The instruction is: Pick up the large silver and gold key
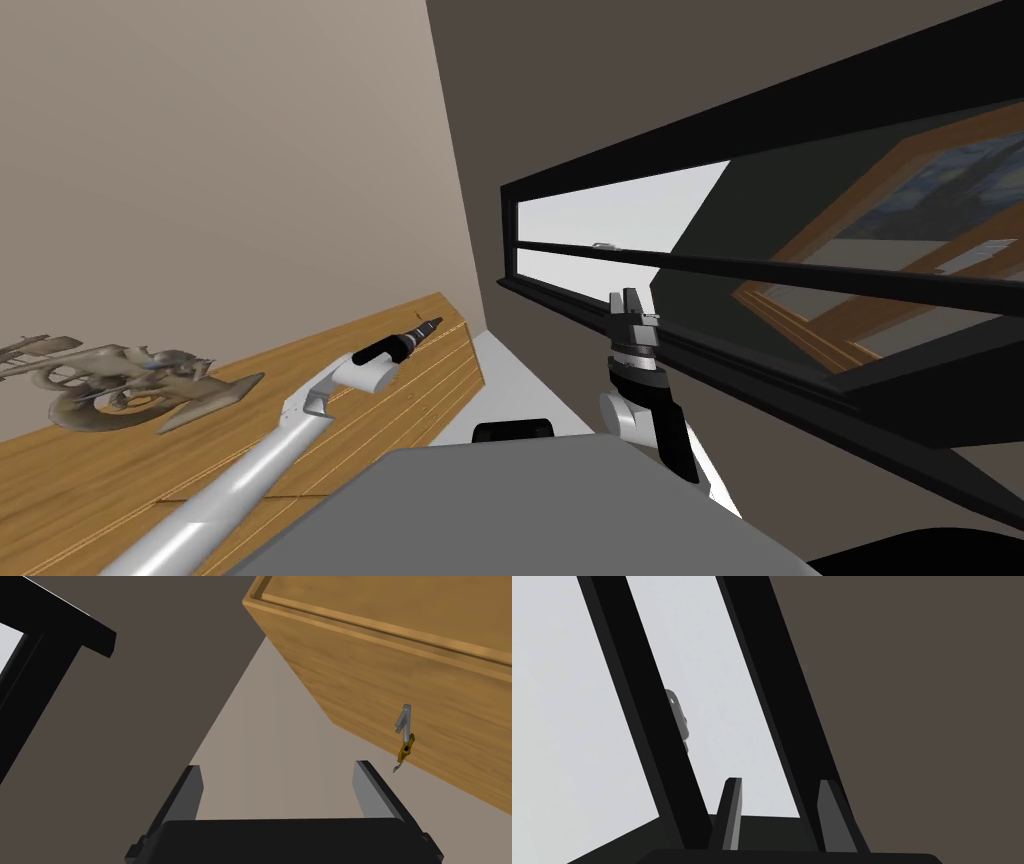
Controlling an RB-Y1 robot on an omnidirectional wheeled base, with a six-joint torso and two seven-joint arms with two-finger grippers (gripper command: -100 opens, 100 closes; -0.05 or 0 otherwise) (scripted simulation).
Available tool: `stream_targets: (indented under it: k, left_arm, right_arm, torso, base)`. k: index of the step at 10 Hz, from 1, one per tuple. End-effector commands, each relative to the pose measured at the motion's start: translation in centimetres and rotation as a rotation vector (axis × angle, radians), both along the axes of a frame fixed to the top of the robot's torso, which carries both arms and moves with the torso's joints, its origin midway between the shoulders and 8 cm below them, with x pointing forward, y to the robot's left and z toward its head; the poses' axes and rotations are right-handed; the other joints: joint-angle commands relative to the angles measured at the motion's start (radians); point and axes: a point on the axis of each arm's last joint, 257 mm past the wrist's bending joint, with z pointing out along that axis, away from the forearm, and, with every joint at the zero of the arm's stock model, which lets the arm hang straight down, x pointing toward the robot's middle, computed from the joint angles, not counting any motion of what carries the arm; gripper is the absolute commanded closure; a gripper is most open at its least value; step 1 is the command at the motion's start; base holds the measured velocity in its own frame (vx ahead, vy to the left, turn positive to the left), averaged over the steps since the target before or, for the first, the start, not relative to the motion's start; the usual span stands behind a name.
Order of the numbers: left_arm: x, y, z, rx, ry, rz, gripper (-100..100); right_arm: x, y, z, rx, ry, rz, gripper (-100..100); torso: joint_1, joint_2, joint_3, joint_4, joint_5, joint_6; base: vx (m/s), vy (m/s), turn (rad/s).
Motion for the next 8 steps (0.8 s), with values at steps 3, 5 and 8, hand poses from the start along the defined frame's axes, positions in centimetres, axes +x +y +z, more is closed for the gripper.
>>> stream_targets:
  k: [3,5,8]
  left_arm:
    - [-0.9,3.2,-2.3,0.037,0.138,0.044,-100]
    - [-1.6,4.8,-3.3,0.052,0.205,0.07,-100]
    - [-2.7,6.6,-4.5,0.069,0.286,0.106,-100]
  right_arm:
    - [0.0,0.0,0.0,0.0,0.0,0.0,0]
    - [0.0,0.0,0.0,0.0,0.0,0.0,0]
    - [0.0,0.0,0.0,0.0,0.0,0.0,0]
  torso:
    - [0.0,-0.001,0.0,0.0,0.0,0.0]
    - [0.001,-0.001,-0.001,0.0,0.0,0.0]
    - [0.001,-0.003,-0.002,-0.001,0.0,0.0]
  base:
    - [0.05,-0.009,-0.073]
    - [0.063,0.005,-0.041]
    - [0.07,0.009,-0.046]
